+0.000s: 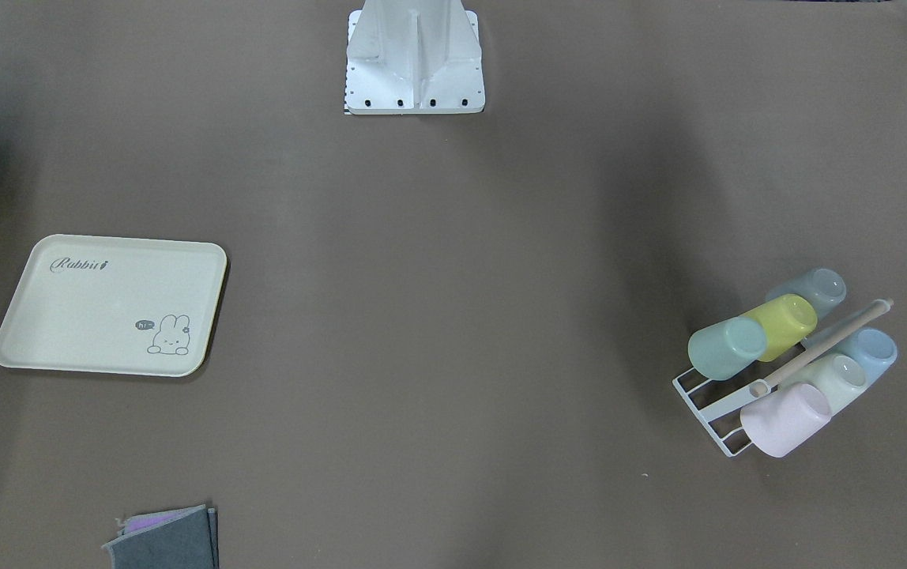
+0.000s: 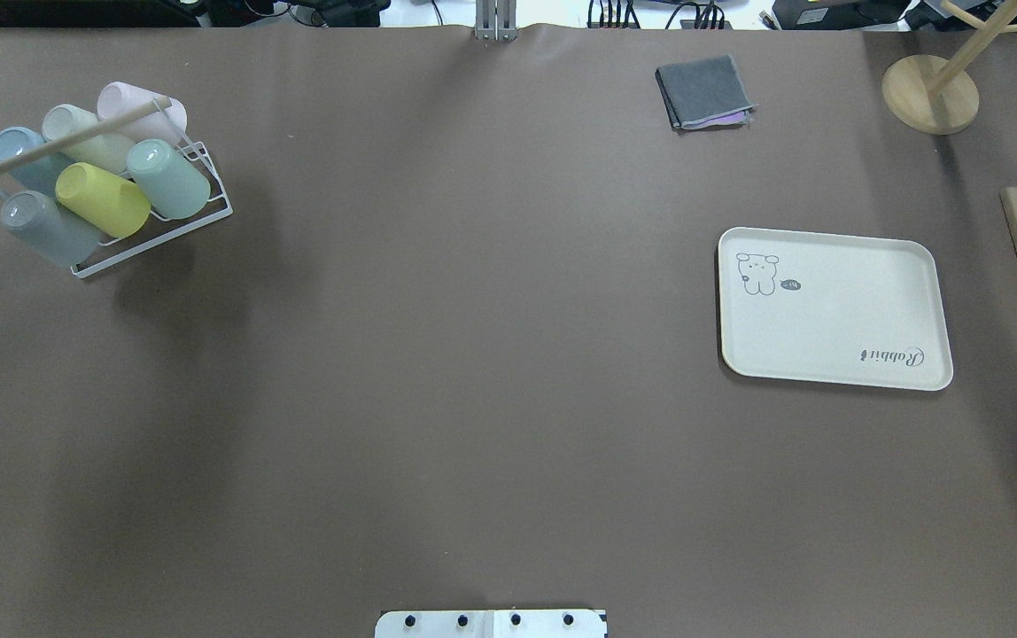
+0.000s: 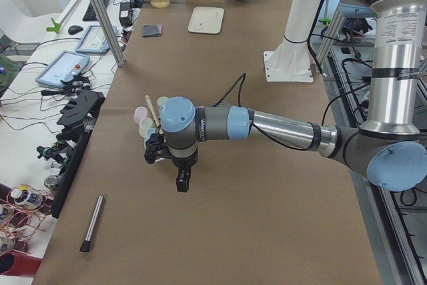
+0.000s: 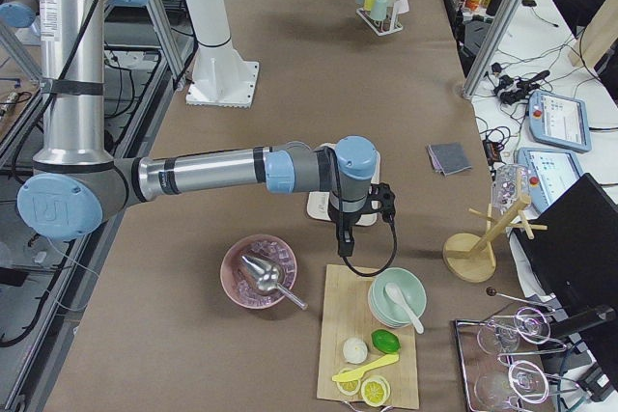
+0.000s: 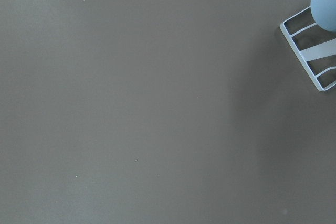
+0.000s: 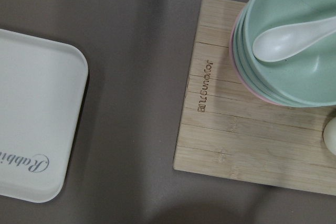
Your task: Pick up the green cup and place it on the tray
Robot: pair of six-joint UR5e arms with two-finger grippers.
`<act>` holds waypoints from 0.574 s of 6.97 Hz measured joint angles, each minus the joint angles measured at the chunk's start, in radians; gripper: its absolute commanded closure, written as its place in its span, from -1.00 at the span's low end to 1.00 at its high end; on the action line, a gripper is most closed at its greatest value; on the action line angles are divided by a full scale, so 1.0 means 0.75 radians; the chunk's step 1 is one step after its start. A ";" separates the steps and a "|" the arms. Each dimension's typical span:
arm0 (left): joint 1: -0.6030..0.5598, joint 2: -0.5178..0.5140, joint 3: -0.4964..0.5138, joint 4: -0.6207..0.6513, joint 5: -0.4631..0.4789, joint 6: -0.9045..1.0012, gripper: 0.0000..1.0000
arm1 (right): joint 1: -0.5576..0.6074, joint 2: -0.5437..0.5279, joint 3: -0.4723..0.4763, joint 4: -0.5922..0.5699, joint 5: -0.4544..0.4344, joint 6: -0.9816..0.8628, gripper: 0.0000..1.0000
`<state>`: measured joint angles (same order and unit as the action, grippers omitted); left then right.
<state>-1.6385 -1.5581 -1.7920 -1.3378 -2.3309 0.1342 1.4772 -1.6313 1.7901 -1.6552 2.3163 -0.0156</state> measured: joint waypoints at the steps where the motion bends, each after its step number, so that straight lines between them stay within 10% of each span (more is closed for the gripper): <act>1: 0.000 -0.002 0.002 -0.008 0.001 0.001 -0.97 | 0.000 0.000 0.000 0.000 0.000 0.000 -1.00; 4: 0.000 -0.005 0.002 -0.036 0.001 -0.001 -0.97 | 0.000 -0.001 -0.005 0.000 0.002 0.001 -1.00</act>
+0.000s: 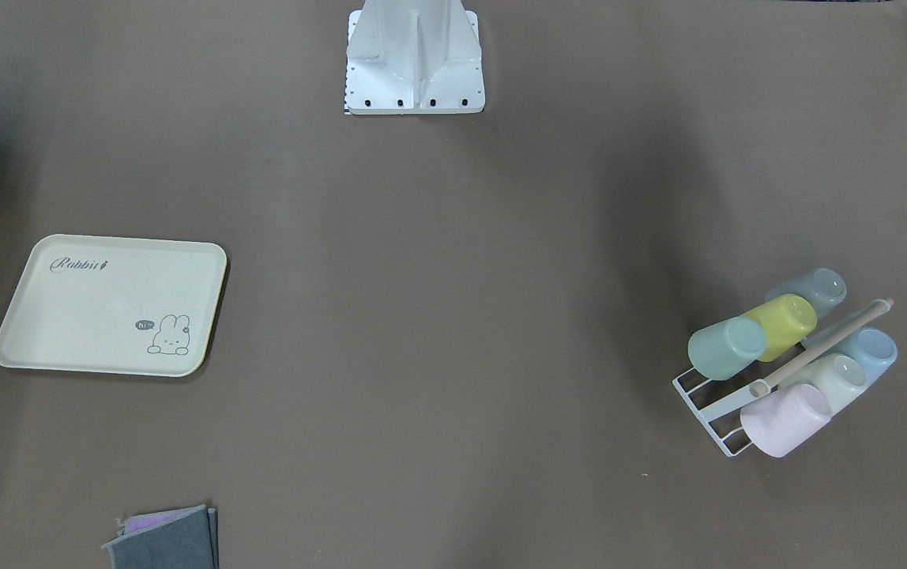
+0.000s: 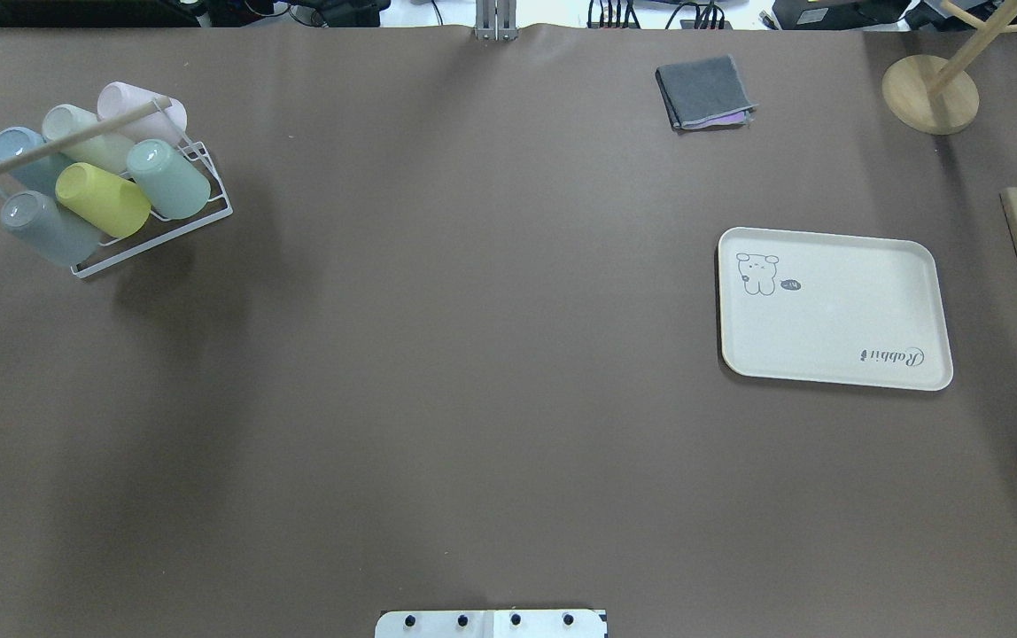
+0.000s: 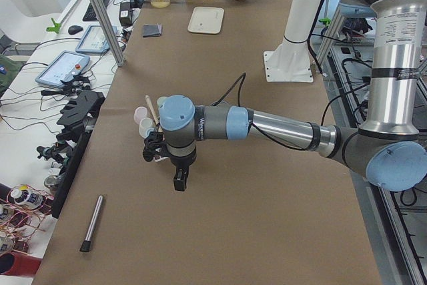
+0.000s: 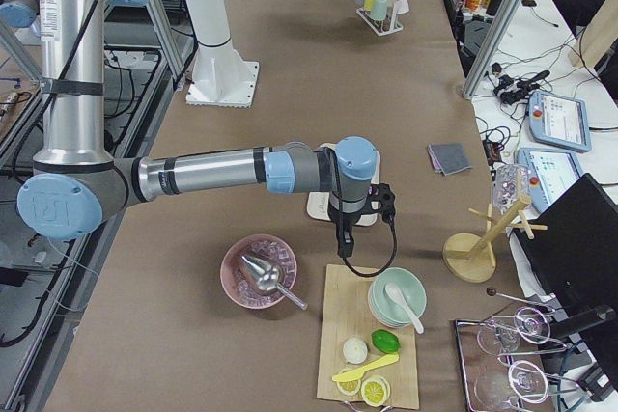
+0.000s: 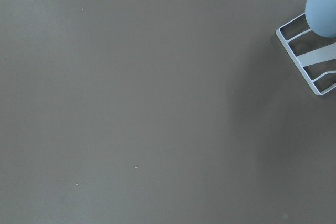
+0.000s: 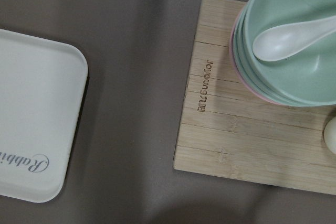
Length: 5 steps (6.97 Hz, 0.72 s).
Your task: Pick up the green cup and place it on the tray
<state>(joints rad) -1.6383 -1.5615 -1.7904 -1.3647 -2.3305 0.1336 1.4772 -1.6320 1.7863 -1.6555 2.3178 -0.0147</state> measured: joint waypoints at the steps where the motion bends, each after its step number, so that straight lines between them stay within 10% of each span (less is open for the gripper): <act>1: 0.000 -0.002 -0.003 -0.003 -0.001 -0.001 -0.97 | 0.000 0.000 -0.001 0.000 0.000 0.000 -1.00; 5: 0.001 -0.024 0.012 -0.118 -0.001 -0.004 -0.97 | -0.001 0.001 0.000 0.000 0.000 0.001 -1.00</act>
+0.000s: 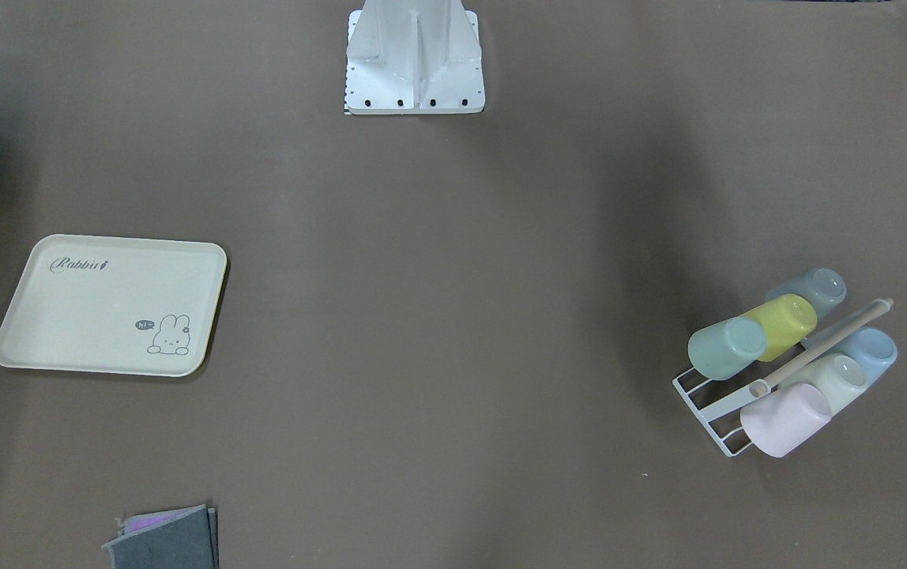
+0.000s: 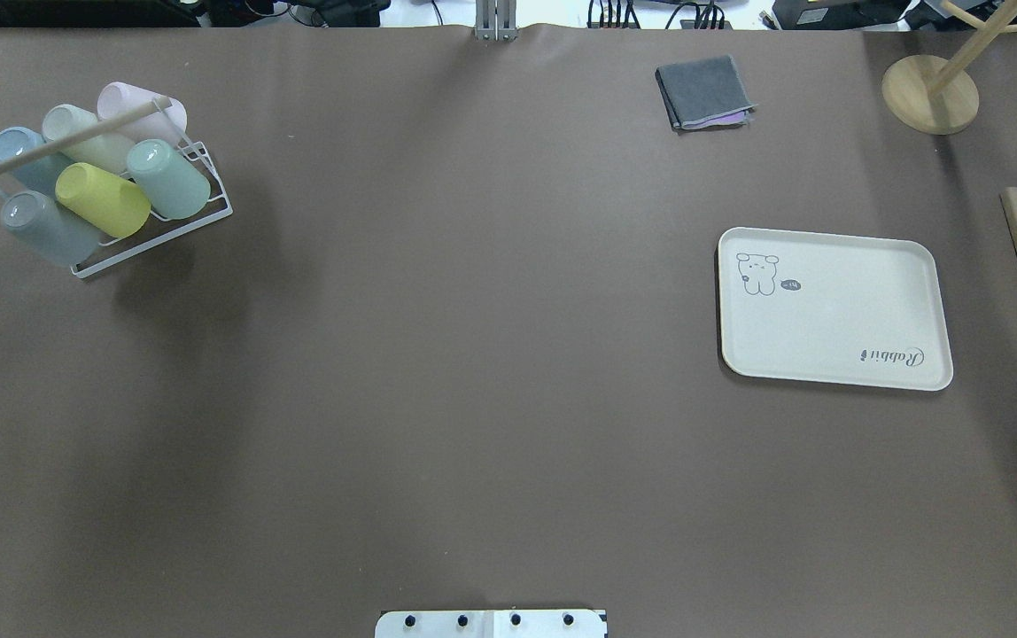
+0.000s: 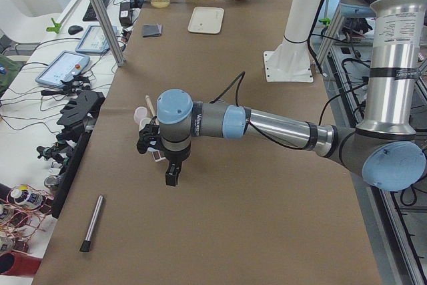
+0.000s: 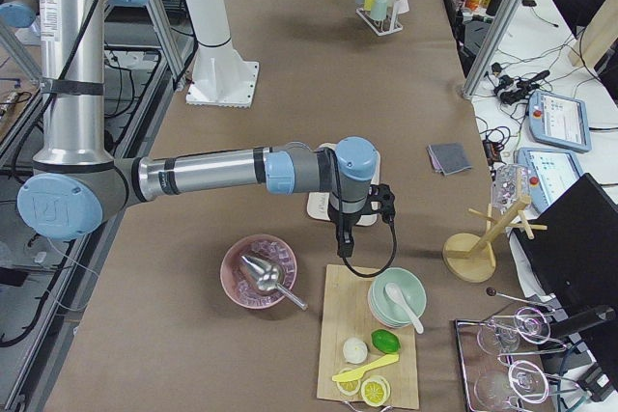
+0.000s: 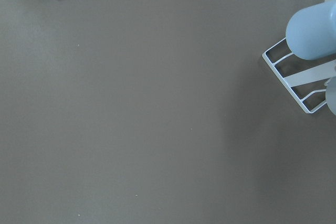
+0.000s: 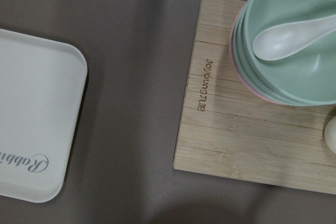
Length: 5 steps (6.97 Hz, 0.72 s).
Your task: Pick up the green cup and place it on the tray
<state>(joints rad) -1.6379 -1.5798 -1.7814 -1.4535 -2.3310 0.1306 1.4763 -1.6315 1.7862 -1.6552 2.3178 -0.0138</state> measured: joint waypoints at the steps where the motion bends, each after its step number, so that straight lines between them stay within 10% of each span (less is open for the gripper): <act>1: 0.001 0.000 -0.002 -0.020 0.001 -0.004 -0.97 | -0.001 0.001 0.000 0.000 0.000 0.000 -1.00; 5: 0.006 0.013 0.003 -0.260 0.006 0.003 -0.97 | -0.003 0.015 0.006 0.001 0.017 0.000 -1.00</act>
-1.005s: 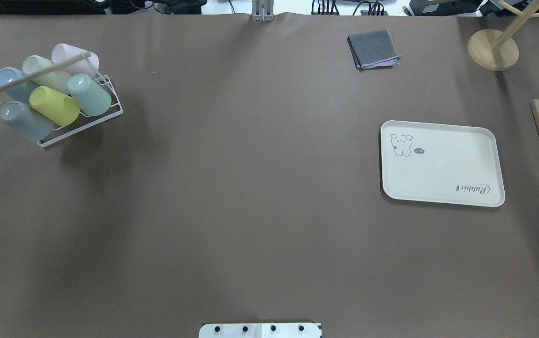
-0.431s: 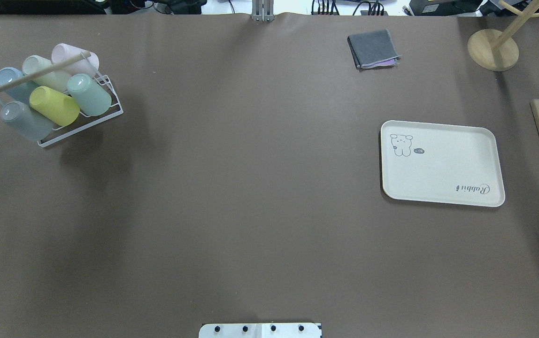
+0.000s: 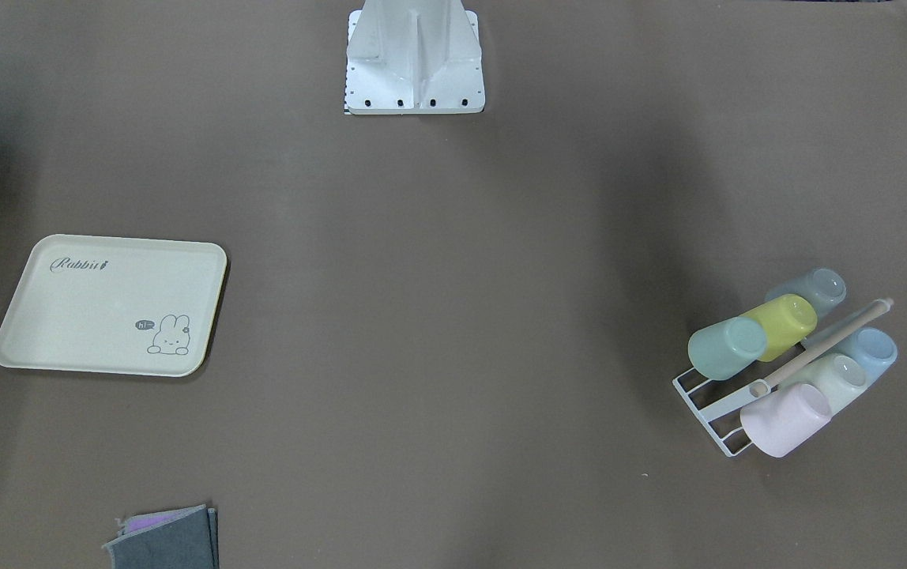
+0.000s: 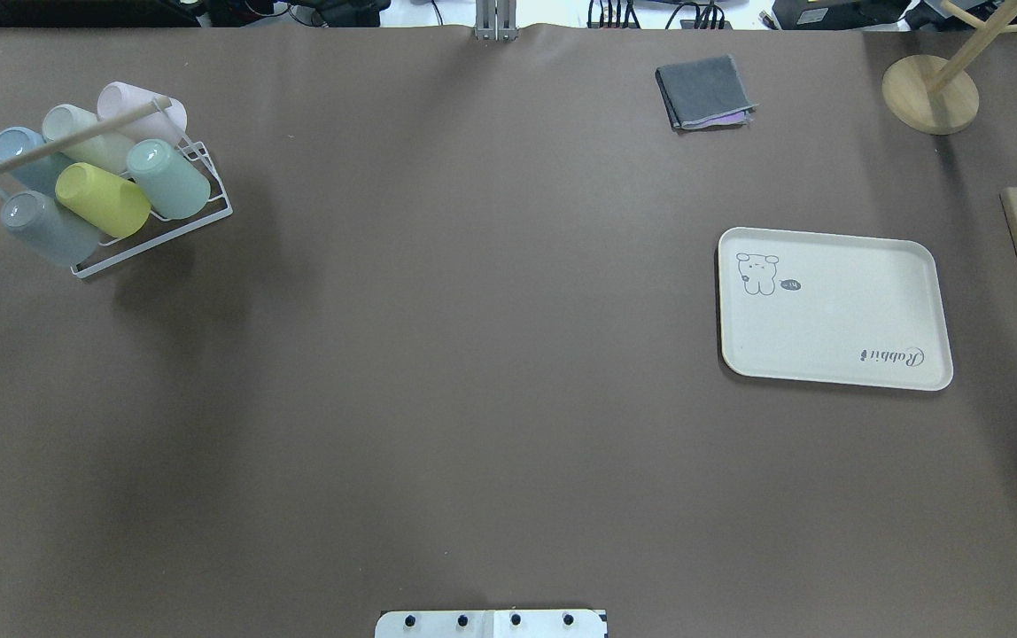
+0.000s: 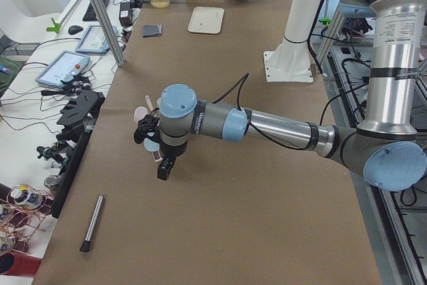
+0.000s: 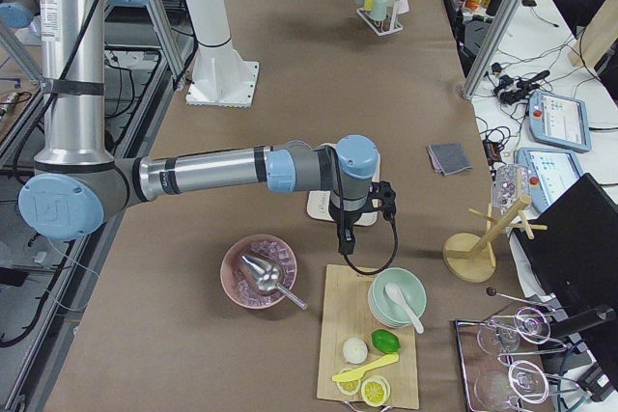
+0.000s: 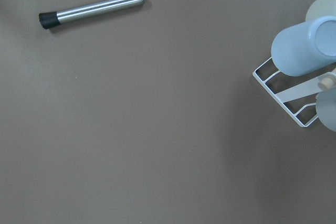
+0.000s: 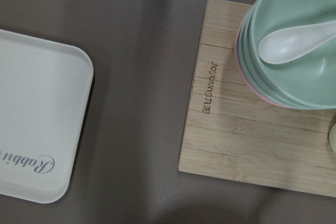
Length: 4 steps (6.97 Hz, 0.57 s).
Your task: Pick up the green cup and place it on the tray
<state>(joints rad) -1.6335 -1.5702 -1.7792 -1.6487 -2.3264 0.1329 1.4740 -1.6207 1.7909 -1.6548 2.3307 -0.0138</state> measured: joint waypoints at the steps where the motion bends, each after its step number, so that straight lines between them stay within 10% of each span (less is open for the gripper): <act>1: 0.007 0.001 -0.001 -0.061 0.005 0.000 -0.97 | -0.002 0.016 -0.001 -0.001 0.001 0.000 -1.00; 4: 0.079 -0.003 -0.022 -0.158 0.093 0.003 -0.97 | -0.006 0.020 -0.017 -0.009 -0.009 0.001 -1.00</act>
<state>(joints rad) -1.5742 -1.5723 -1.7959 -1.7676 -2.2565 0.1351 1.4697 -1.6054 1.7780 -1.6615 2.3240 -0.0127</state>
